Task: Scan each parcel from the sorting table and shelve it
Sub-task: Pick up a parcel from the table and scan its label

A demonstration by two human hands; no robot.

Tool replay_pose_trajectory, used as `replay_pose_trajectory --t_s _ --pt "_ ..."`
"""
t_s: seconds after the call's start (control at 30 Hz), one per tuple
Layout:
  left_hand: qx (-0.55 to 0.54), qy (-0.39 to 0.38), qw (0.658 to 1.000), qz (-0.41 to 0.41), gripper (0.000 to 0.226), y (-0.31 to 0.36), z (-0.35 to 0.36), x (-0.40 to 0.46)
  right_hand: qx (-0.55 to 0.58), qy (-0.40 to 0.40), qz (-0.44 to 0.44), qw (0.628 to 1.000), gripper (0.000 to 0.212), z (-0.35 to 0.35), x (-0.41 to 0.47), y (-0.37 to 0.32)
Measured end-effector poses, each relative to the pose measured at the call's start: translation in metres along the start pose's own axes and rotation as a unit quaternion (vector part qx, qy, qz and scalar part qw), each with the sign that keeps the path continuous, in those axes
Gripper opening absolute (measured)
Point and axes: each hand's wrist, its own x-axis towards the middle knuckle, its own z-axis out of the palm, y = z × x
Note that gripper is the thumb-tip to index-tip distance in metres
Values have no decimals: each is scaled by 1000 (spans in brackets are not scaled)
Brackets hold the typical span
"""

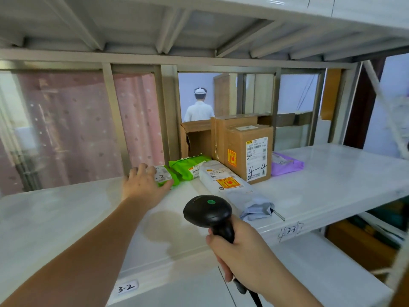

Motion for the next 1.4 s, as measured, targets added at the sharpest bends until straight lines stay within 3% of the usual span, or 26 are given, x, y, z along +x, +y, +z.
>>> replay_pose_trajectory --t_s 0.27,0.47,0.57,0.67,0.83,0.97,1.4 --pt "-65 -2 997 30 65 18 -36 -40 -4 45 -29 999 4 -31 -43 2" --pt "-118 -36 991 47 72 84 -86 -96 9 45 -44 998 5 -66 -100 7" --pt "-172 -49 979 96 70 127 -109 -125 5 55 -44 998 3 -95 -135 15" --pt "-216 -78 959 164 56 177 -119 -151 -3 75 -30 997 5 -131 -170 28" --pt "-195 -123 949 214 72 276 -116 -188 -26 132 7 991 6 -192 -234 56" --pt "-207 -137 932 266 71 370 -109 -226 -34 198 54 978 14 -242 -286 80" --pt "-177 -231 845 449 80 647 -57 -306 -25 415 199 888 3 -370 -402 158"
